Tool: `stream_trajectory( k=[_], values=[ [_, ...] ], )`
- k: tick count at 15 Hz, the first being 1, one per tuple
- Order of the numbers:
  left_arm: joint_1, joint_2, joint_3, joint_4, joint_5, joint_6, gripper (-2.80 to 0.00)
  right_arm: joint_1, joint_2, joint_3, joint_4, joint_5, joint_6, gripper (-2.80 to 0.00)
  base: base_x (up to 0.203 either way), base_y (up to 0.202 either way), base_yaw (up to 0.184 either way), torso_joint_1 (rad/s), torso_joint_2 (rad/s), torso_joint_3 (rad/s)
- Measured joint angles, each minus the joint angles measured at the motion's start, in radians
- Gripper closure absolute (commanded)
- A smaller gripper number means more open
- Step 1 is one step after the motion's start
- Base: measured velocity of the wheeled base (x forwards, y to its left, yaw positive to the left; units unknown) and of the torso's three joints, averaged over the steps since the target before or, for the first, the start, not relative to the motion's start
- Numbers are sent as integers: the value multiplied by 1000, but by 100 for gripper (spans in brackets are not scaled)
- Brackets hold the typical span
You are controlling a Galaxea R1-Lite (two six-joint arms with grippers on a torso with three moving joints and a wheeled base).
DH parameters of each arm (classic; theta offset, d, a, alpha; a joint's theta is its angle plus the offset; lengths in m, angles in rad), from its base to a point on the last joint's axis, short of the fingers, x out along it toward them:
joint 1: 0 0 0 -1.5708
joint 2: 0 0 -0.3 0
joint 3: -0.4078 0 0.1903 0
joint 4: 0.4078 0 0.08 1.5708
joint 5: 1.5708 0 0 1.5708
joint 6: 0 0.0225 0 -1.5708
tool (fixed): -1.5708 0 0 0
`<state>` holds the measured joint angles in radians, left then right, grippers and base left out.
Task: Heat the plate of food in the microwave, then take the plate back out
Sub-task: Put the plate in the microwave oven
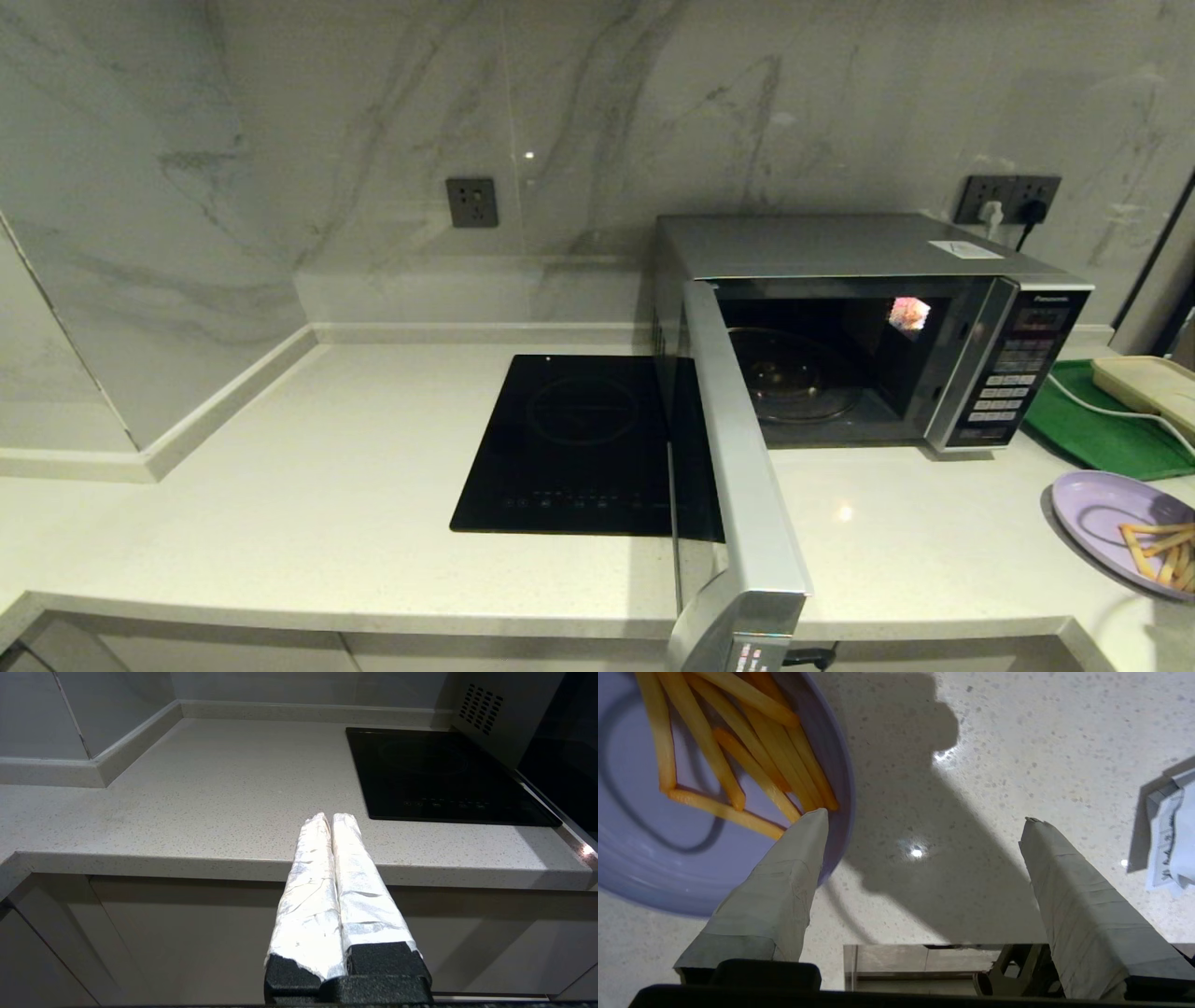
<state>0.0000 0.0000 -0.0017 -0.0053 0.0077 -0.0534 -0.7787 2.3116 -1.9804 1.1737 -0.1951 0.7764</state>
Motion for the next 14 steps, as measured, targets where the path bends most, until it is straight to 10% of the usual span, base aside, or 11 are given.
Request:
stream_trajectory(
  k=[14],
  values=[
    [0, 0, 0, 0, 0, 0, 0, 11, 117, 9, -97, 21, 0, -280, 0, 0, 0, 0, 0, 0]
  ],
)
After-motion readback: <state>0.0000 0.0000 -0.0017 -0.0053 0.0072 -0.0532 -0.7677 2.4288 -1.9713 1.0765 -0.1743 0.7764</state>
